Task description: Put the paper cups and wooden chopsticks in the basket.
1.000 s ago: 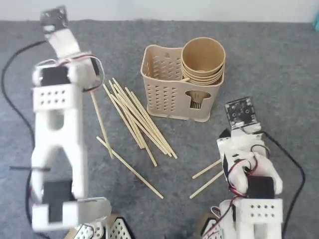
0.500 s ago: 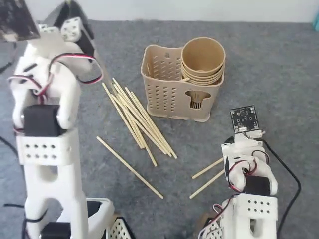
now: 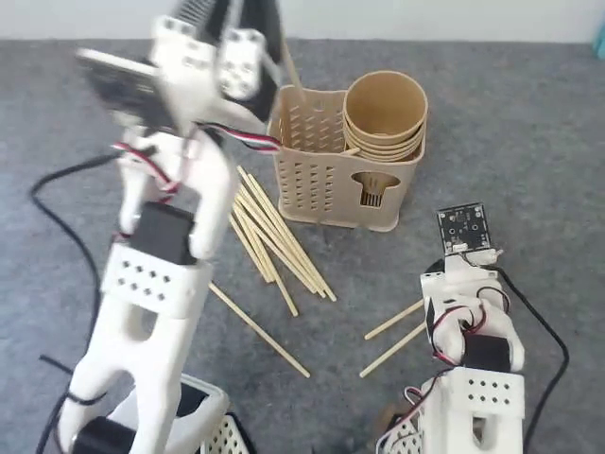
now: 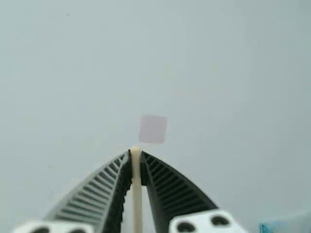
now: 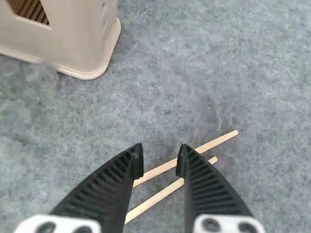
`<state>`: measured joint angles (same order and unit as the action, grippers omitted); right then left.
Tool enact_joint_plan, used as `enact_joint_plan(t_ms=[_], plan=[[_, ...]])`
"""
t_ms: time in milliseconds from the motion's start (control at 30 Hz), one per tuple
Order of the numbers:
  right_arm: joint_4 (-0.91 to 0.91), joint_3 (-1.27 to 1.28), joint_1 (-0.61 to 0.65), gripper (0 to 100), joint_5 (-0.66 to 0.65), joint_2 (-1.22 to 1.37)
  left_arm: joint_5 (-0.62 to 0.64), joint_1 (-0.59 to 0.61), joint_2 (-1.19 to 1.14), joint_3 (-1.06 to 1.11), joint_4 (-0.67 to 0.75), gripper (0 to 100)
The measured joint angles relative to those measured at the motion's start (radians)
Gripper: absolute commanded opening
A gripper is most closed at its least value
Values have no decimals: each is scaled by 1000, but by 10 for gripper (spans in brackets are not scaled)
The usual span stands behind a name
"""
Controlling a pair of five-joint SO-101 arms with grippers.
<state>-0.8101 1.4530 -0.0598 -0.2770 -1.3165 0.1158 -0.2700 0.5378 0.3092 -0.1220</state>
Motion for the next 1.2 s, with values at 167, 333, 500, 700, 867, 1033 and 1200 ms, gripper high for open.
enact_joint_plan(t_ms=[167,333,500,700,867,1033,1200], plan=[[2,0,-25,122,0,0,-32,-35,-25,103,43,10],[2,0,-34,123,2,0,-34,-35,-107,150,51,54],[28,0,-121,126,83,0,-32,-35,-147,176,52,274],[35,0,-204,123,175,0,57,0,-124,206,-18,275],[40,-34,-212,126,187,87,107,63,-31,169,-308,272],[60,-176,-226,127,219,379,206,178,38,137,-588,272],[63,-365,-273,127,236,738,270,288,44,140,-766,272]])
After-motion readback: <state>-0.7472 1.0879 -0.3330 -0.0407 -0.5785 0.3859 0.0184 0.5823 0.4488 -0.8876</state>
